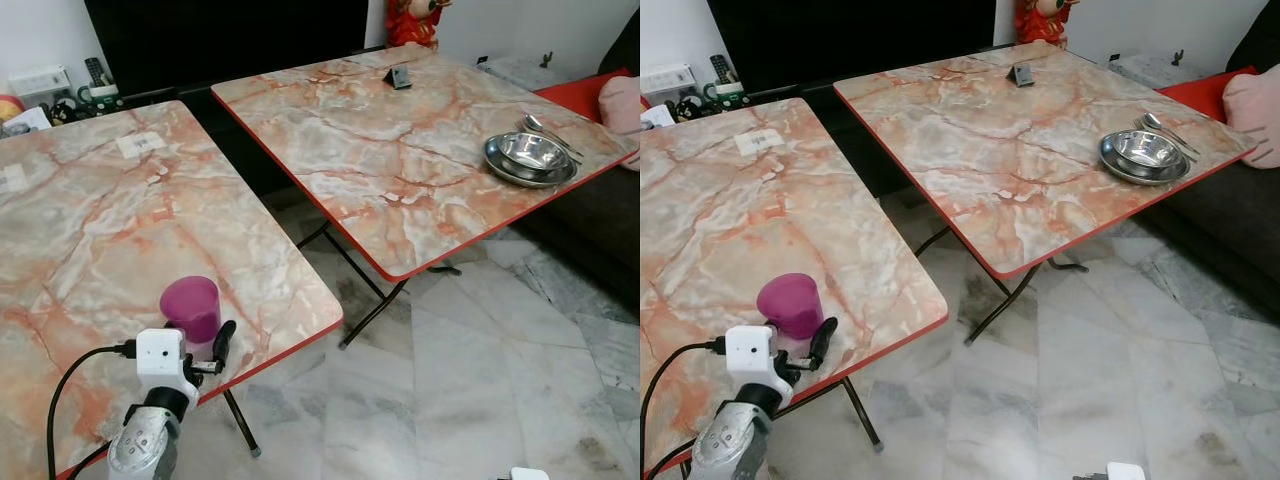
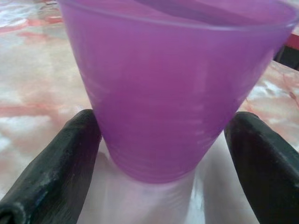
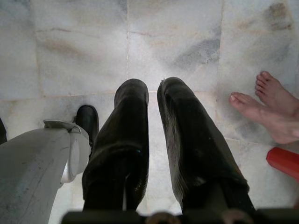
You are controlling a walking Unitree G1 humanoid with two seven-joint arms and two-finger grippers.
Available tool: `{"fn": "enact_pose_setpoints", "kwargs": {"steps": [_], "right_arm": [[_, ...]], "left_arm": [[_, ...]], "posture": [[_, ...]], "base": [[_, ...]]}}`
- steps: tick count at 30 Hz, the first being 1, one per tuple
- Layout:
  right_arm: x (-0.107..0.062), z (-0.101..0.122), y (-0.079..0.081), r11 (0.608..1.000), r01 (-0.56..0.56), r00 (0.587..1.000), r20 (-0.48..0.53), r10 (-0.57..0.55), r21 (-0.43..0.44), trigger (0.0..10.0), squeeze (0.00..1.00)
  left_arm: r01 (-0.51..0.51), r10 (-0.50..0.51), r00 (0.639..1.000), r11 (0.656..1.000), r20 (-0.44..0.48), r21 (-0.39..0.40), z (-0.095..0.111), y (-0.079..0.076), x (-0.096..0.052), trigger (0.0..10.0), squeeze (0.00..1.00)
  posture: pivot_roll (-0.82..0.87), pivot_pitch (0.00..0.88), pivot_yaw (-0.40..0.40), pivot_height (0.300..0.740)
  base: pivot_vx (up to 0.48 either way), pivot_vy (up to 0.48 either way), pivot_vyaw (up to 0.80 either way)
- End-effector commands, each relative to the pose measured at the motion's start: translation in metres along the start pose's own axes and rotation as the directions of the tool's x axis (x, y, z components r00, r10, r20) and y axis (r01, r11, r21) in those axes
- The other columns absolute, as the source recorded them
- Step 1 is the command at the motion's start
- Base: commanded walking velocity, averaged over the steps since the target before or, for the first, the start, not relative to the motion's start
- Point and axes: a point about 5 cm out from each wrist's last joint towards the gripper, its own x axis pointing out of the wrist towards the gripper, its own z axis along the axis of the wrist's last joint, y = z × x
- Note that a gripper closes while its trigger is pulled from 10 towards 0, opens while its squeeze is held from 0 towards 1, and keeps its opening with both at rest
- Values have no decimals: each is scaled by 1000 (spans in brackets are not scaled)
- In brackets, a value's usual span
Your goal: Setting the table
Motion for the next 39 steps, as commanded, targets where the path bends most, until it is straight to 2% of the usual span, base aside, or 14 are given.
{"fn": "enact_pose_setpoints", "kwargs": {"steps": [1,16,17,19,20,21,39], "right_arm": [[-1,-4,-4,1000,12,1000,-10,-12,3,10000,0],[-2,-4,-4,1000,14,1000,-10,-14,1,10000,0],[-2,-4,-4,1000,14,1000,-10,-14,1,10000,0],[-2,-4,-4,1000,14,1000,-10,-14,1,10000,0],[-2,-4,-4,1000,14,1000,-10,-14,1,10000,0],[-2,-4,-4,1000,14,1000,-10,-14,2,10000,0],[-2,-4,-4,1000,12,1000,-10,-12,2,10000,0]], "left_arm": [[-4,4,1000,1000,-10,18,-4,-1,0,10000,0],[-43,43,999,999,22,6,-6,-6,9,10000,0],[-46,46,999,999,23,1,-6,-6,10,9333,0],[-48,48,999,999,25,-2,-6,-6,10,9333,0],[-51,51,998,999,27,-1,-6,-7,11,3608,0],[-54,54,998,999,28,-1,-6,-7,12,0,0],[-84,85,995,996,56,-25,-6,-7,14,0,0]], "posture": [[76,123,-57,740],[68,126,-61,740],[68,126,-61,740],[68,126,-61,740],[68,126,-61,740],[68,126,-61,740],[70,124,-61,740]], "base": [[0,0,0],[0,0,0],[0,0,0],[0,0,0],[0,0,0],[0,0,0],[0,0,0]]}}
